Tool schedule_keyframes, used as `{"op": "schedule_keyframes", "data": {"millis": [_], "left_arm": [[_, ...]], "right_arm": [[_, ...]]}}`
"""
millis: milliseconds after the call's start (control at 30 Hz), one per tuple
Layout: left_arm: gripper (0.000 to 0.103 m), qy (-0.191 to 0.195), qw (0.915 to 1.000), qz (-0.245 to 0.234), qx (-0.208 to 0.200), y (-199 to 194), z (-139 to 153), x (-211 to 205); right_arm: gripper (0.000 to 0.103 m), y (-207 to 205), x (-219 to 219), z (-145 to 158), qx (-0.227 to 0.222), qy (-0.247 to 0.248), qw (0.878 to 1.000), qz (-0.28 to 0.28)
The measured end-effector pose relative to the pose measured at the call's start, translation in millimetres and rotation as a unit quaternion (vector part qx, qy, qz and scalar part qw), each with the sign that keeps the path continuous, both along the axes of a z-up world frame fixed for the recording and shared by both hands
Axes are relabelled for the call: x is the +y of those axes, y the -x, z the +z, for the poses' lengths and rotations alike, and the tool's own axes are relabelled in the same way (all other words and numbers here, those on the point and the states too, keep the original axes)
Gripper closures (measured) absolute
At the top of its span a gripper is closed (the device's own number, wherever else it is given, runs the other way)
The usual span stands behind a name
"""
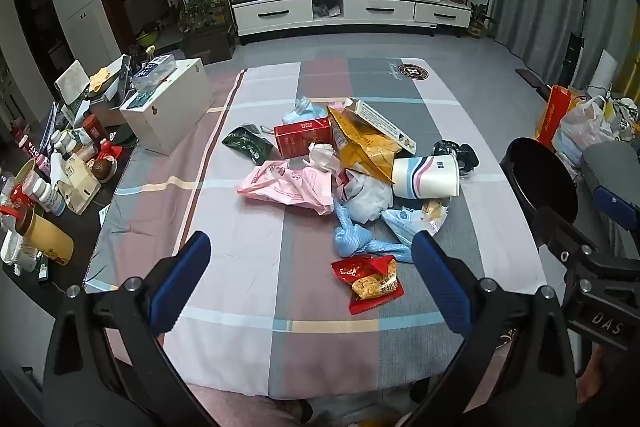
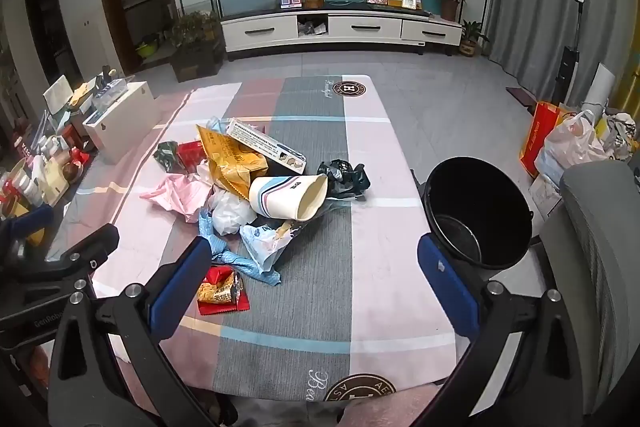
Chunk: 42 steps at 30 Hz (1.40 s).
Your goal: Collect trash
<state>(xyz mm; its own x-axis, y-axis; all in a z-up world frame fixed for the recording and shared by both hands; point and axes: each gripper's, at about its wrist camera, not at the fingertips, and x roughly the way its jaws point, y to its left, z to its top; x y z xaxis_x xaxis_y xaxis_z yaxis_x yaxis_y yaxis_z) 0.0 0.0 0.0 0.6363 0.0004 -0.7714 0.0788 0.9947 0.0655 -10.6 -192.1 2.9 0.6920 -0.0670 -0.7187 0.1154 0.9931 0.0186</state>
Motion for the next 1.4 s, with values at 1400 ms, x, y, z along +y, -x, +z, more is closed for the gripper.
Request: {"op": "schedule_keyframes", "data": {"millis": [1400], "left_arm": [[0.003,-0.010,0.9999,-0.010,-0.009,5,3,-9]], "right_arm": [[0.003,5,-7,6,-0.005,0.008,1.000,-0.017]]}}
